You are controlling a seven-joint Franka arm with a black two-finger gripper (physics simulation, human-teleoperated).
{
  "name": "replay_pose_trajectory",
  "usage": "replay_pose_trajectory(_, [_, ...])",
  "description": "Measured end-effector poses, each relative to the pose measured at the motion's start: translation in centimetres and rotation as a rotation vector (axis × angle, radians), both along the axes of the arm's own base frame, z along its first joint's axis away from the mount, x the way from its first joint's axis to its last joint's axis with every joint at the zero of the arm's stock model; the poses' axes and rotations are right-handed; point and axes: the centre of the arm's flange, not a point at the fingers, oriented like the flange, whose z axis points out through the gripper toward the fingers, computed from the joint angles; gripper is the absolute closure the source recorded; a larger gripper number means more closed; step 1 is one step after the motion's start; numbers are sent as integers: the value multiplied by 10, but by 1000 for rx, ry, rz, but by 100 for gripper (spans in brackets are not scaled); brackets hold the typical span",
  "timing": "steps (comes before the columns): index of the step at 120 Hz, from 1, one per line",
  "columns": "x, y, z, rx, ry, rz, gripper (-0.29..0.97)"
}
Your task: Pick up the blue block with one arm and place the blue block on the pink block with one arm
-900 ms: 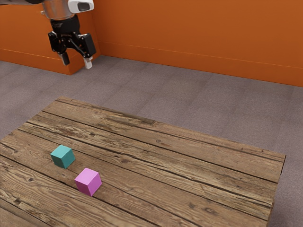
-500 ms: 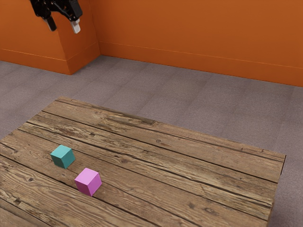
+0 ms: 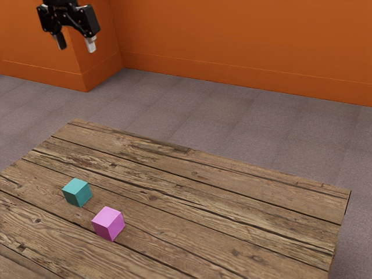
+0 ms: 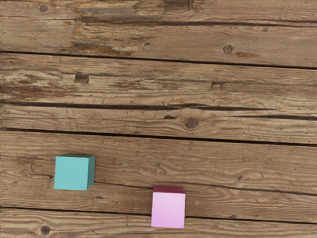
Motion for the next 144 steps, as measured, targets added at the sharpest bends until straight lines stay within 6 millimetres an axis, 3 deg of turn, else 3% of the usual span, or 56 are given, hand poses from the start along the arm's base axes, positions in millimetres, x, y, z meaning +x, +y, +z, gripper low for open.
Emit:
replay_pose_trajectory(12, [-4,13,-22,-13,50,21,0])
replay_pose_trajectory(26, [-52,31,-111,-34,171,56,0])
replay_pose_trajectory(35, [-66,23,-166,-16,200,40,0])
replay_pose_trajectory(42, [-73,30,-208,-4,212,50,0])
replay_pose_trajectory(63, [-90,42,-288,13,190,64,0])
replay_pose_trajectory(79, [-94,60,-320,23,130,69,0])
replay_pose_trajectory(96, [-84,82,-353,64,83,-3,0])
replay_pose_trajectory(144, [-66,113,-414,117,42,-178,0])
